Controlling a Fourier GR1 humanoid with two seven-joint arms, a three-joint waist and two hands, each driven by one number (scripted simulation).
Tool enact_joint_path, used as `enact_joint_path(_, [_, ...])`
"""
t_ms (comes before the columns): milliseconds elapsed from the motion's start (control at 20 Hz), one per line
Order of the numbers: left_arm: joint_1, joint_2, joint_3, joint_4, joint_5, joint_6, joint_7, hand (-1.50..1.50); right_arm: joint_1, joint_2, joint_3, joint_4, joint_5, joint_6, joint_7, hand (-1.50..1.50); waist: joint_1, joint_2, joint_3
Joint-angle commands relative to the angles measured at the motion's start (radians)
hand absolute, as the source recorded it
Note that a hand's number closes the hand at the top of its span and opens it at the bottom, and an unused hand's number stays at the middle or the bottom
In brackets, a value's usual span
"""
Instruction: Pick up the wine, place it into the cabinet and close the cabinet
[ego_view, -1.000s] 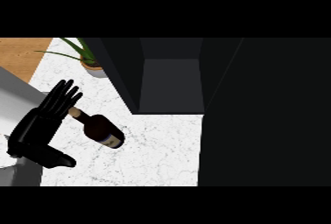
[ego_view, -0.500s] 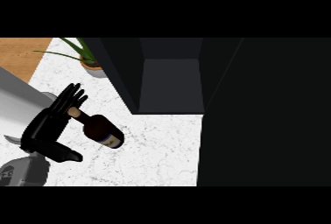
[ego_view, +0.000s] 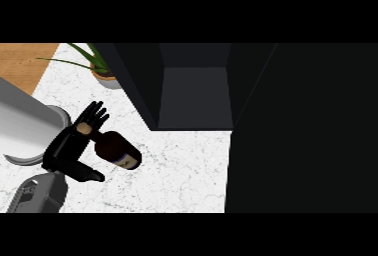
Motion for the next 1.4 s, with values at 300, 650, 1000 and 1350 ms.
enact_joint_path(300, [-0.076,0.0,-0.035,0.306,-0.143,0.001,-0.247,-1.5,0.026,0.048,0.13,-0.049,0.106,-0.065,0.007,-1.5,-0.006,0.001,0.0])
enact_joint_path(650, [-0.137,-0.049,-0.063,0.41,-0.193,0.074,-0.299,-1.5,-0.089,0.006,0.027,-0.037,0.035,-0.059,0.108,-1.5,-0.002,0.002,-0.001])
enact_joint_path(1000, [-0.199,-0.035,-0.017,0.574,-0.15,0.005,-0.369,-1.5,0.004,-0.018,-0.034,-0.026,-0.021,0.018,0.008,-1.5,-0.01,0.003,-0.001])
enact_joint_path(1350, [-0.202,-0.052,-0.027,0.618,-0.141,-0.045,-0.4,-1.5,-0.007,-0.009,-0.019,-0.028,-0.003,0.009,0.02,-1.5,-0.007,0.003,-0.001])
